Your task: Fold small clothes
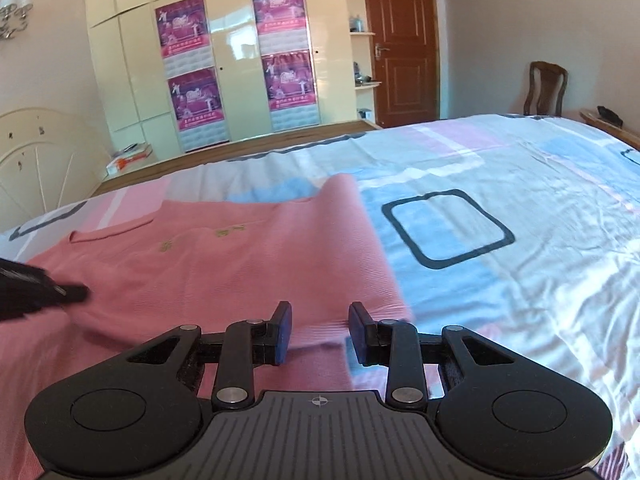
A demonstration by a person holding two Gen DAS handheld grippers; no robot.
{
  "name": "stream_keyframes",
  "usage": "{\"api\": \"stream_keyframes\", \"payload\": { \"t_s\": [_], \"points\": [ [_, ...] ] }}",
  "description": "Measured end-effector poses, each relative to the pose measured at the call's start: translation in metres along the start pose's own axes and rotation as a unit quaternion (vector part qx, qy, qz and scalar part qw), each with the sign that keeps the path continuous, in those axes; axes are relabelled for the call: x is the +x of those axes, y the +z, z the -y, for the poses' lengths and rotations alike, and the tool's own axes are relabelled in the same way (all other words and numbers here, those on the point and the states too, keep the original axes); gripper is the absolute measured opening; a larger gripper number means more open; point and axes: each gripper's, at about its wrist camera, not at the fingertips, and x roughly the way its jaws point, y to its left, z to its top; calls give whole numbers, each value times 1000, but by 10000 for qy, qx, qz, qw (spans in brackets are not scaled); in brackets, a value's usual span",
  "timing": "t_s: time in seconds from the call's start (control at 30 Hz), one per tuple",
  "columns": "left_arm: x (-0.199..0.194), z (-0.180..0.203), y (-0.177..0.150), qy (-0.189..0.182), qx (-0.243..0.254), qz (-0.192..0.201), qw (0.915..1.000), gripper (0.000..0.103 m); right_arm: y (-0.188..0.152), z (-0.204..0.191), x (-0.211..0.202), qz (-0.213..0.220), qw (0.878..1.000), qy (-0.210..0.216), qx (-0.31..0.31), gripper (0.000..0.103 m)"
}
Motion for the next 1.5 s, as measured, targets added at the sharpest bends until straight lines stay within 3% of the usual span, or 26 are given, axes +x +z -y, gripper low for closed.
{"api": "stream_keyframes", "payload": {
  "t_s": [0.1, 0.27, 0.57, 0.67, 0.7, 0.73, 0.77, 0.83, 0.87, 0.93, 1.0, 1.07, 1.1, 1.13, 1.2, 1.27, 1.37, 1.47, 1.5],
  "points": [
    [-30, -17, 6, 115, 71, 369, 9992, 6, 0, 0, -2, 7, 10000, 50, 3, 33],
    [-56, -48, -3, 311, -69, 613, 9976, 6, -2, -4, 0, -90, 9997, 216, 43, 33],
    [-53, -86, -29, 586, -397, 346, 9969, 8, -4, -15, 0, -131, 9994, 301, -135, 33],
    [-54, -90, -28, 739, -457, 404, 9954, 40, -1, -13, 1, -104, 9993, 295, -200, 33],
    [-53, -93, -27, 760, -521, 464, 9947, 62, 0, -12, 2, -109, 9993, 294, -217, 33],
    [-52, -98, -26, 771, -585, 525, 9939, 66, 1, -12, 3, -112, 9993, 294, -211, 33],
    [-49, -101, -23, 772, -627, 534, 9936, 64, 1, -11, 5, -130, 9992, 306, -214, 33],
    [-36, -107, -18, 662, -731, 275, 9947, 47, 1, -12, 9, -153, 9990, 333, -263, 33],
    [-27, -110, -15, 636, -779, 97, 9949, 43, 1, -13, 13, -186, 9986, 388, -301, 33],
    [-22, -110, -12, 642, -545, 104, 9964, 4, -3, -17, 28, -510, 9969, 325, -495, 32],
    [-29, -112, -9, 588, -588, 296, 9961, 4, 0, -16, 33, -637, 9960, 310, -537, 30],
    [-33, -110, -8, 601, -381, 334, 9969, 6, 14, -10, 28, -415, 9975, 417, -381, 29],
    [-34, -109, -7, 697, -281, 345, 9966, 17, 21, -7, 28, -233, 9981, 458, -331, 30],
    [-33, -108, -7, 813, -228, 351, 9958, 42, 30, -2, 31, -62, 9984, 499, -259, 30],
    [-29, -109, -6, 982, -142, 407, 9942, 66, 51, 10, 53, -52, 9981, 603, 64, 33],
    [-18, -111, 1, 878, -145, 244, 9957, 49, 70, 24, 84, -205, 9956, 795, 446, 33],
    [-4, -112, 5, 739, -150, 129, 9971, 40, 88, 41, 133, -583, 9862, 1178, 1008, 33],
    [5, -108, 5, 342, -96, 43, 9994, 5, 93, 54, 168, -955, 9708, 1646, 1460, 33],
    [6, -107, 3, 323, -97, 84, 9994, 5, 94, 56, 173, -965, 9683, 1731, 1521, 33]
  ]
}}
